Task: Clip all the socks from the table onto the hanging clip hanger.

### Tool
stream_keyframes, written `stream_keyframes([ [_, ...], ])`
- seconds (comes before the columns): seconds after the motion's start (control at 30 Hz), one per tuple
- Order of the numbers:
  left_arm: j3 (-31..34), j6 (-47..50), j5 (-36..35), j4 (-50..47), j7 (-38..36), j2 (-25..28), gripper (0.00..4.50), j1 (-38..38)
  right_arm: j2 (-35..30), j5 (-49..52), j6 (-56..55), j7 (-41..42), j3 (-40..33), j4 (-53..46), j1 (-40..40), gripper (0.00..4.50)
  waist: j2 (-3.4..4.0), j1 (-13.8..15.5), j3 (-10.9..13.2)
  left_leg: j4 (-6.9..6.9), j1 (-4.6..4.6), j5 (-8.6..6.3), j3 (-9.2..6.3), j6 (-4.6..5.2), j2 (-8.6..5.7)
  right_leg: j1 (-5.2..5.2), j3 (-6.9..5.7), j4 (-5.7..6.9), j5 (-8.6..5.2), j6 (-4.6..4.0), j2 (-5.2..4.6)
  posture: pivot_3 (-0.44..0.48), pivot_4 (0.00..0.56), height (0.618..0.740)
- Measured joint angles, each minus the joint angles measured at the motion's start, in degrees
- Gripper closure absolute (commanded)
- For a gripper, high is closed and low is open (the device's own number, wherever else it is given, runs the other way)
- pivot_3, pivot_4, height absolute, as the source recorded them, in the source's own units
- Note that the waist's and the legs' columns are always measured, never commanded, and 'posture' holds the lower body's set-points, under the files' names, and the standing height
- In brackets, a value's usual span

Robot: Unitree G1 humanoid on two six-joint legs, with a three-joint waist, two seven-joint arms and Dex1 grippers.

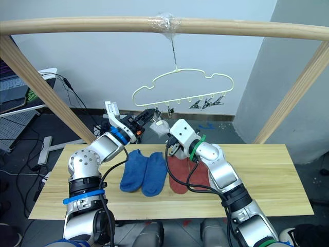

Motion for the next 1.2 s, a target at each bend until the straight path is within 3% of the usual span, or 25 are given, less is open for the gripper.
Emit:
stream_keyframes([
  [0.07,-0.3,-0.2,0.1,-0.1,-0.6,0.0,4.5,0.3,0.0,0.0,0.0,0.0,0.0,0.0,0.0,4.48,0.0,0.0,0.0,0.0,0.0,0.0,0.0,0.0,0.0,0.0,0.0,0.0,0.0,0.0,0.0,0.062,0.168,0.74],
  [0.53,0.8,1.6,-3.3,-4.0,-0.7,3.2,0.11,4.3,1.9,0.1,-0.4,-0.2,-0.1,1.9,-0.5,4.5,0.0,-0.1,0.0,-0.01,-0.03,0.0,0.0,0.0,0.01,-0.05,0.0,0.02,0.02,-0.05,0.0,0.082,0.178,0.74],
  [0.77,2.8,7.0,-9.6,-13.7,3.1,9.6,0.02,9.8,8.1,4.8,0.2,0.3,-3.9,10.7,-2.3,4.5,-0.01,0.2,0.0,0.0,-0.03,0.0,-0.01,0.0,0.02,-0.05,0.0,0.03,0.11,-0.19,0.0,0.095,0.178,0.74],
  [0.9,2.8,8.1,-10.6,-16.2,4.3,12.3,0.0,12.2,10.4,9.1,4.2,1.1,-6.8,12.0,-4.3,3.49,-0.03,0.4,0.0,0.0,-0.03,0.0,-0.02,0.0,0.03,-0.05,-0.03,0.03,0.17,-0.3,0.01,0.133,0.181,0.74],
  [1.0,2.3,8.4,-10.6,-18.8,4.0,15.1,0.0,13.4,10.4,11.3,7.4,1.9,-7.9,12.0,-4.3,2.4,-0.03,0.6,0.0,-0.01,-0.05,0.0,-0.04,0.0,0.02,-0.07,-0.05,0.03,0.17,-0.34,0.01,0.14,0.181,0.74],
  [1.1,-1.0,7.6,-8.2,-22.5,2.5,17.6,0.0,14.5,8.6,11.3,8.8,2.6,-7.8,11.4,-4.1,1.41,-0.03,1.0,0.0,-0.01,-0.05,0.0,-0.03,0.0,0.01,-0.06,-0.03,0.01,0.16,-0.33,0.0,0.14,0.181,0.74],
  [1.2,-8.3,3.8,-0.7,-25.1,0.1,19.2,0.0,16.2,4.3,11.1,9.6,3.1,-7.9,8.6,-1.5,0.38,-0.03,1.5,0.0,-0.05,-0.03,0.0,-0.01,0.0,0.01,-0.07,-0.03,0.02,0.13,-0.34,0.0,0.134,0.181,0.74],
])
